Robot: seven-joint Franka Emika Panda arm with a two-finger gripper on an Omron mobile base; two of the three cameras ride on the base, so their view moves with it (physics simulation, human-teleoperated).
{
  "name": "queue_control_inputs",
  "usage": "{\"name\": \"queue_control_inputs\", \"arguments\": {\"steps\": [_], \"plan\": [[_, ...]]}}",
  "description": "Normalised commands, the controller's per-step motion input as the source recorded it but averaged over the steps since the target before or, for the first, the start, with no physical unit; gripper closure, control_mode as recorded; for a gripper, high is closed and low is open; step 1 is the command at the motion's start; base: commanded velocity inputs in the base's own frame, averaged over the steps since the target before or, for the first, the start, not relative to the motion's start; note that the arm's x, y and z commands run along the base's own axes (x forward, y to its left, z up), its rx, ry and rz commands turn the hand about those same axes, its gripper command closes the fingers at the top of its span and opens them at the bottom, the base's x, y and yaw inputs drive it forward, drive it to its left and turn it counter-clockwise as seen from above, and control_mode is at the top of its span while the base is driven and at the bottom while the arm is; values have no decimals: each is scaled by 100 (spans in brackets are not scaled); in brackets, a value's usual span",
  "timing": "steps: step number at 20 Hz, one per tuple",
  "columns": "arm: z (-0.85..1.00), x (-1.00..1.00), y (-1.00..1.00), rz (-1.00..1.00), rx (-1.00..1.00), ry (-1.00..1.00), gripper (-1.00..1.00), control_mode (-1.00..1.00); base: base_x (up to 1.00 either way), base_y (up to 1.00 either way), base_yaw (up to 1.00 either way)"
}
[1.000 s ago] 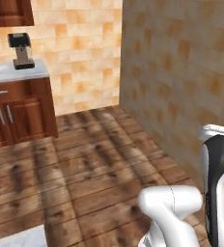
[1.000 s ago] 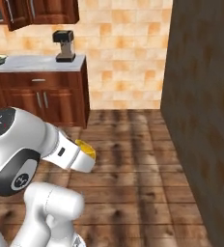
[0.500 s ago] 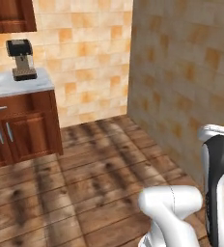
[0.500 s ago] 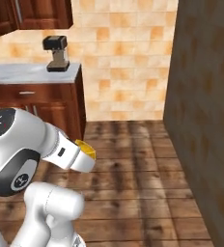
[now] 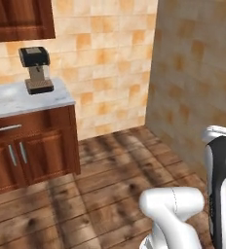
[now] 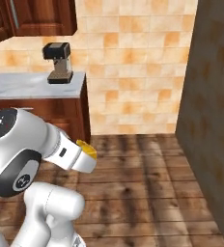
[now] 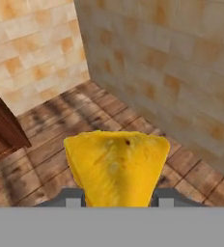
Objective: Pick the cheese from the fridge and the cheese grater from the cabinet and place them next to the salad bowl.
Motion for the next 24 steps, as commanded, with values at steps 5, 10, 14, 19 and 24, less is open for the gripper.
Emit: {"name": "queue_control_inputs", "arguments": {"steps": [5,10,14,19,24], "plan": [[0,0,0,0,0,0,100,100,100,100,0],[0,0,0,0,0,0,100,100,100,100,0],[0,0,0,0,0,0,100,100,72,100,0],[0,0,0,0,0,0,100,100,17,100,0],[0,0,0,0,0,0,100,100,27,100,1]]}}
